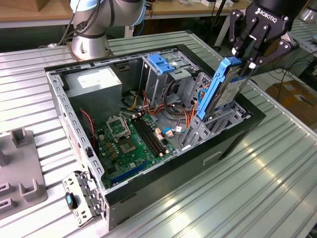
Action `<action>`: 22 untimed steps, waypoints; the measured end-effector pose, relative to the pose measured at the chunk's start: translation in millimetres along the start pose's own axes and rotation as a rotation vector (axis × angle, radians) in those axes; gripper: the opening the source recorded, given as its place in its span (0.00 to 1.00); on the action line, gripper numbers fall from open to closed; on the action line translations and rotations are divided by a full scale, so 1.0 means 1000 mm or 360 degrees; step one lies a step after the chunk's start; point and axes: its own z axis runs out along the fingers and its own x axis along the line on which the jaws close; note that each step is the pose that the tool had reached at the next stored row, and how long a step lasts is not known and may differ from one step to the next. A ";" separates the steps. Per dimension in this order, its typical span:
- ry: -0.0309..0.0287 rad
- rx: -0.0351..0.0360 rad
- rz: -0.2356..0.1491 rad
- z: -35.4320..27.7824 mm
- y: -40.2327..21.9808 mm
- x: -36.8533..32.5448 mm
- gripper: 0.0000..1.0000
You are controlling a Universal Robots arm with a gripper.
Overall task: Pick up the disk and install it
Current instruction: 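Insert the disk into the insertion slot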
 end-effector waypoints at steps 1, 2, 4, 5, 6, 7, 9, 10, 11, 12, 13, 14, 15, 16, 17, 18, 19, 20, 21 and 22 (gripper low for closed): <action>-0.00003 0.0000 0.0000 0.0001 0.0000 0.0000 0.35; -0.00003 0.0000 0.0000 0.0001 0.0000 0.0000 0.35; -0.00003 0.0000 0.0000 0.0002 0.0000 0.0000 0.35; -0.00003 0.0000 0.0000 0.0003 0.0000 0.0000 0.35; -0.00004 0.0000 0.0000 0.0005 0.0000 -0.0001 0.35; -0.00003 0.0000 -0.0001 0.0006 0.0000 0.0000 0.35; -0.00001 0.0000 -0.0005 0.0007 -0.0001 0.0000 0.35; 0.00001 0.0000 -0.0005 0.0007 -0.0001 0.0000 0.35; 0.00000 0.0000 -0.0005 0.0007 -0.0001 0.0000 0.35; 0.00000 0.0000 -0.0005 0.0007 -0.0001 0.0000 0.35; -0.00001 0.0000 -0.0005 0.0009 -0.0004 -0.0001 0.35; 0.00000 0.0000 -0.0005 0.0009 -0.0004 -0.0001 0.35; 0.00000 0.0000 -0.0005 0.0009 -0.0004 -0.0001 0.35; 0.00001 0.0000 -0.0005 0.0010 -0.0004 -0.0001 0.35; -0.00001 0.0000 -0.0005 0.0012 -0.0006 -0.0001 0.35; 0.00000 0.0000 -0.0005 0.0013 -0.0006 -0.0001 0.35; 0.00003 0.0000 -0.0005 0.0012 -0.0006 -0.0001 0.35; 0.00004 0.0000 -0.0005 0.0012 -0.0006 -0.0001 0.35; 0.00004 0.0000 -0.0005 0.0013 -0.0006 -0.0001 0.35; 0.00000 0.0000 -0.0005 0.0016 -0.0006 -0.0001 0.35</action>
